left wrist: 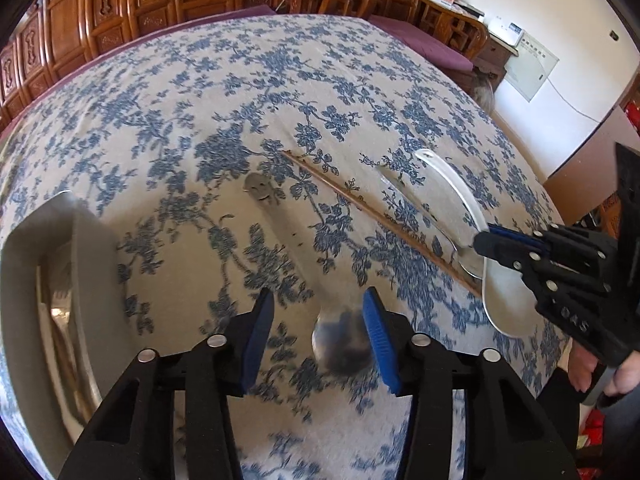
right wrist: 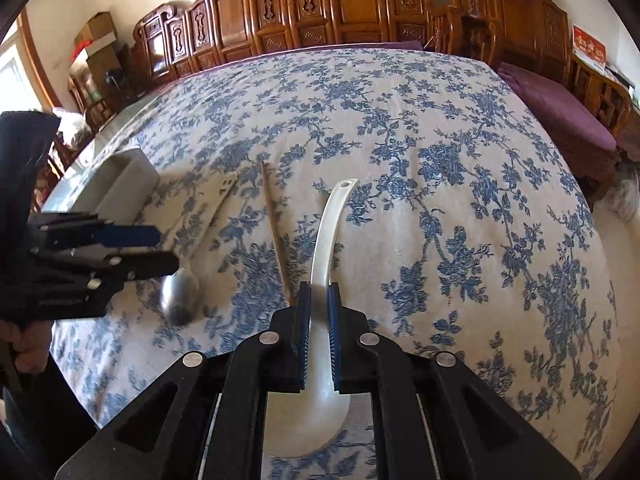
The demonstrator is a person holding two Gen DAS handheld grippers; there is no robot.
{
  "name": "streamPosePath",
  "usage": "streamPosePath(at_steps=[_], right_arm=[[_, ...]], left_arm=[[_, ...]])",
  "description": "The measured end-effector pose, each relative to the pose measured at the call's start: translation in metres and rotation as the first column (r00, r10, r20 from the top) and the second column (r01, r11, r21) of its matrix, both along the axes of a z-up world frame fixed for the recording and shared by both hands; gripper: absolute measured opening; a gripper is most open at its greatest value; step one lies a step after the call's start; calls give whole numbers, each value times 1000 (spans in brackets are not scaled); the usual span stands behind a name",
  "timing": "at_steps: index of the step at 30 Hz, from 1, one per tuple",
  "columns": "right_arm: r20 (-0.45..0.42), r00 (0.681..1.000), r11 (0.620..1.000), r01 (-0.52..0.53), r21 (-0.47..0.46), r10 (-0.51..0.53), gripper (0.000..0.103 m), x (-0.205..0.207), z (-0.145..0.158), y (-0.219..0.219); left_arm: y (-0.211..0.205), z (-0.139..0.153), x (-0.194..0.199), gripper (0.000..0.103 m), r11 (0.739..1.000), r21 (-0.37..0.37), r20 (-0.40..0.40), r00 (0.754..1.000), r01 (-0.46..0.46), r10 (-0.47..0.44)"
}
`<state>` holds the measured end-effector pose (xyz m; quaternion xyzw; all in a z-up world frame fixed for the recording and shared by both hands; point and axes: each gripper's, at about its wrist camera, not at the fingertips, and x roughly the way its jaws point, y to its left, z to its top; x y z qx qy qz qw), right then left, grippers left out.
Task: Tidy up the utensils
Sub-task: 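Grasp the metal smiley-face spoon with the left tool while the right tool holds the white spoon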
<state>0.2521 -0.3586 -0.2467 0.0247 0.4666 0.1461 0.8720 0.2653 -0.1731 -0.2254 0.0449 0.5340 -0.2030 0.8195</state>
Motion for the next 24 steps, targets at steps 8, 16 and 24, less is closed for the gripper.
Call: streamPosePath(at_steps=[8, 16, 24], right_arm=[[-13, 999, 1000, -30, 8, 30, 10, -2, -6, 10], [-16, 998, 998, -57, -2, 57, 10, -5, -2, 20], [7, 997, 997, -72, -24, 72, 10, -12, 12, 28]], left_arm=[[-12, -15, 16, 31, 998, 38, -53, 998, -42, 44], [-8, -15, 20, 6, 989, 137, -41, 997, -64, 70], [7, -1, 3, 5, 990, 125, -34, 997, -58, 63]])
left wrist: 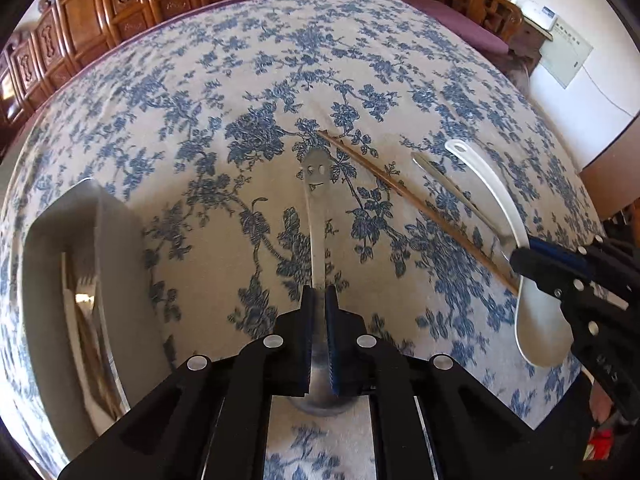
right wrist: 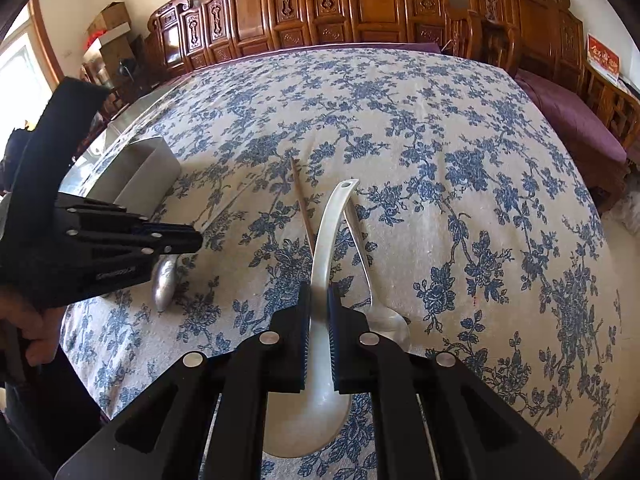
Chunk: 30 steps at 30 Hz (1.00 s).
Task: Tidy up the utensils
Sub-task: 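Grasp the metal smiley-face spoon with the left tool while the right tool holds the white spoon, then carry the metal spoon into the tray and open the left tool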
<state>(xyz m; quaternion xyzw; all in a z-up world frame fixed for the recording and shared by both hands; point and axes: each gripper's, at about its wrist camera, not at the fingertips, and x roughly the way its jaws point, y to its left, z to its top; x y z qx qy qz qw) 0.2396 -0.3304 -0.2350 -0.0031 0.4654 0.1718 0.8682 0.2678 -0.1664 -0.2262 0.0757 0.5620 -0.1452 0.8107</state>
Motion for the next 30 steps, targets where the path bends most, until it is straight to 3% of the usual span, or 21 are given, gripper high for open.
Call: streamPosePath(at_steps=[14, 25, 30], right_arm=[[67, 998, 1000, 4, -28, -2, 10, -23, 38, 29], [114, 993, 999, 32, 27, -35, 10, -38, 75, 48], [114, 993, 1000, 12, 23, -15, 10, -39, 83, 62]], left_arm=[[16, 55, -39, 5, 998, -54, 113, 993, 45, -38], [59, 111, -66, 5, 994, -106, 230, 973, 32, -7], [81, 121, -71, 5, 991, -135, 244, 969, 9, 25]])
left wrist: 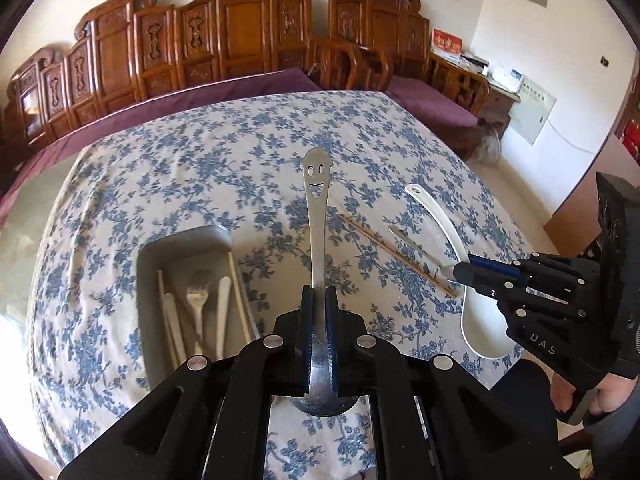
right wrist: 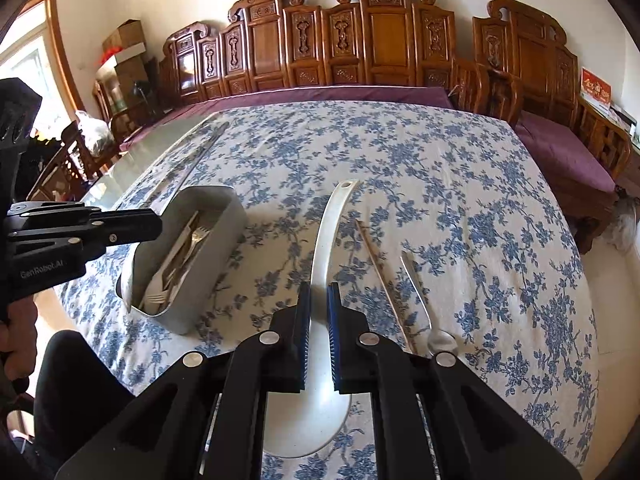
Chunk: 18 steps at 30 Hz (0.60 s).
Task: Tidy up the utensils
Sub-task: 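Carry the metal spoon into the tray and open the left tool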
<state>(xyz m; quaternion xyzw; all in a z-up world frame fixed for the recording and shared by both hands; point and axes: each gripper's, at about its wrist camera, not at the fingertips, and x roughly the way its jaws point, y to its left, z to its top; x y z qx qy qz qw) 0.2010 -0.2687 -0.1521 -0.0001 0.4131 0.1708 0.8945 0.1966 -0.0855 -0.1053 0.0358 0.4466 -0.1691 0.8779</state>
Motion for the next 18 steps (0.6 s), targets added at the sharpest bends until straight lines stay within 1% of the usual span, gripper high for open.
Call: streamPosePath(at_steps=[8, 13, 18], right_arm=[[10, 999, 999, -31, -16, 31, 10, 4, 9, 23], [9, 999, 998, -52, -18, 53, 10, 8, 10, 38], [-3, 997, 997, -79, -26, 79, 10, 12, 4, 53]], left_arm=[[31, -2, 2, 5, 1000, -3, 1, 1000, -27, 27], [49, -15, 8, 5, 998, -8, -22, 998, -56, 55], [65, -37, 17, 5, 997, -8, -63, 995, -78, 78]])
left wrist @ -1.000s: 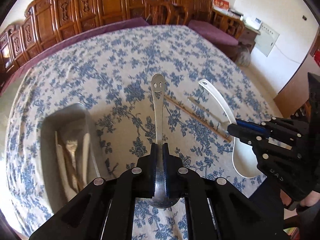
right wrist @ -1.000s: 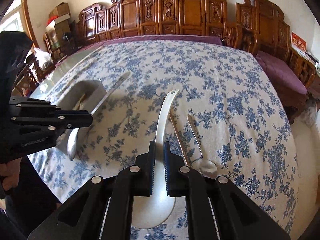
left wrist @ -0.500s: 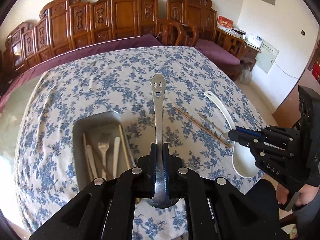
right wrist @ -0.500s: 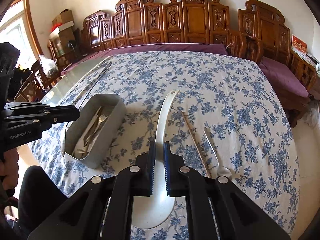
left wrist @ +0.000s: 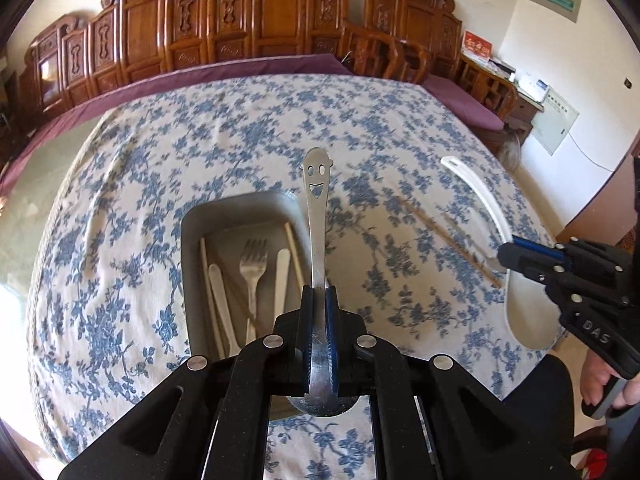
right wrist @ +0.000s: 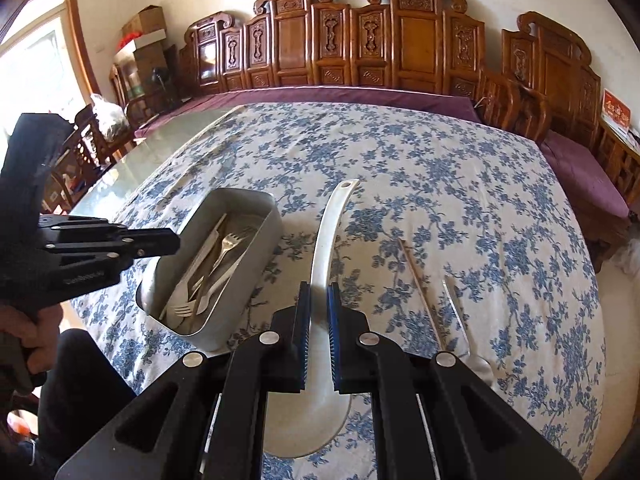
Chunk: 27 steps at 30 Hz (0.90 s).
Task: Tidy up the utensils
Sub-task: 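Carry the metal spoon into the tray and open the left tool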
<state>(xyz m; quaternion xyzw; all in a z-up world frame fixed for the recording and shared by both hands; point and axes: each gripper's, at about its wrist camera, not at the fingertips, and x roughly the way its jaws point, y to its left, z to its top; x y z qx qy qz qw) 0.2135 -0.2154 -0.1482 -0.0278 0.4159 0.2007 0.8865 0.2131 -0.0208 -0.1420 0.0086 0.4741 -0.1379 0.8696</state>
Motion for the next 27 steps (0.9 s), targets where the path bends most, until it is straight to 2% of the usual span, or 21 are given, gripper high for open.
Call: streamPosePath(at_steps=[12, 18, 27], right_arm=[[-37, 999, 999, -36, -1, 36, 10, 19, -17, 29], [-54, 998, 999, -41, -6, 40, 10, 25, -24, 32], [-70, 997, 999, -43, -11, 42, 10, 26, -30, 34]], left_arm=[[23, -50, 23, 5, 999, 9, -94, 995, -42, 43], [21, -69, 35, 5, 999, 21, -128, 991, -41, 44], [20, -79, 39, 5, 998, 34, -150, 987, -48, 53]])
